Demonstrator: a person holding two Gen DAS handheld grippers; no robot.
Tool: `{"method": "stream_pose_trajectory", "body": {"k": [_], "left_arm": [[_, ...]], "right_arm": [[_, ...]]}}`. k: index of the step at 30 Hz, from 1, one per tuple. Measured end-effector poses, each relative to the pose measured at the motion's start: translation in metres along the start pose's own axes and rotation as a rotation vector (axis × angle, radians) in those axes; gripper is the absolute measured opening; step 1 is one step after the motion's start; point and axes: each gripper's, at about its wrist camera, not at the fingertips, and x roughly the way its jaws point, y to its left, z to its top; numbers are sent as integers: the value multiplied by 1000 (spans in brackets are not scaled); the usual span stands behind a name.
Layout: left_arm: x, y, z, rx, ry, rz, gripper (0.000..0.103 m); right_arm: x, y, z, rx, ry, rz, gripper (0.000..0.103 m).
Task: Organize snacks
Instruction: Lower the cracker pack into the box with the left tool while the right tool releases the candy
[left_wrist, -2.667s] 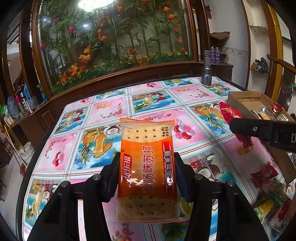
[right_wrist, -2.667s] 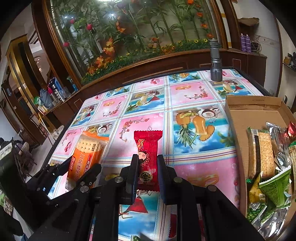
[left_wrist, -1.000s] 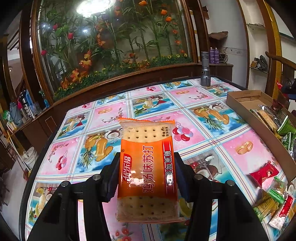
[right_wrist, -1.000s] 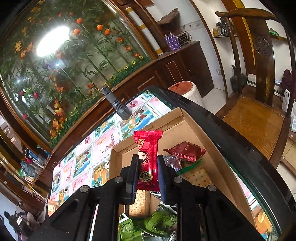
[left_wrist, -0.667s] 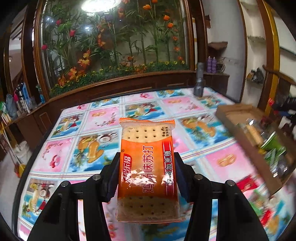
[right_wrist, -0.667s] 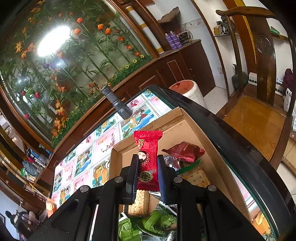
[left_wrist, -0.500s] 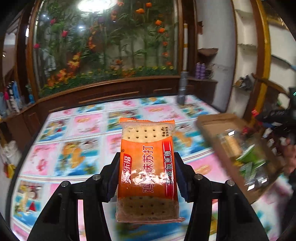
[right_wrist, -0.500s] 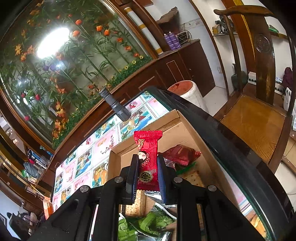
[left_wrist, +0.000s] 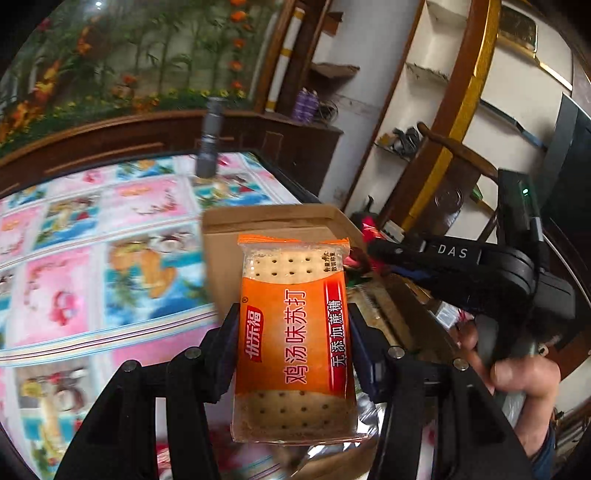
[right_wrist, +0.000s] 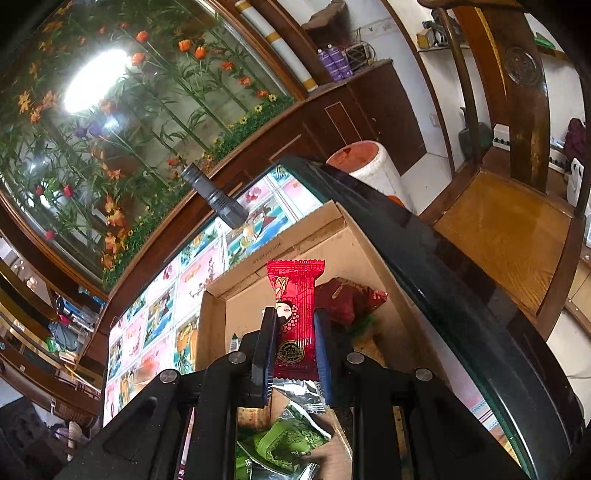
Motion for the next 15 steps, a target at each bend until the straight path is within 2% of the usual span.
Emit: {"method": "stream_pose_trajectory", "body": {"k": [9, 12, 15], "left_arm": [[45, -23, 4, 3, 39, 1, 49], [45, -28, 1, 28, 29, 14, 49], [40, -30, 1, 35, 32, -11, 50]], "right_arm": [[14, -9, 0, 33, 50, -3, 20], [16, -7, -1, 20, 56, -7, 21], [19, -3, -2, 3, 68, -11, 23]]}}
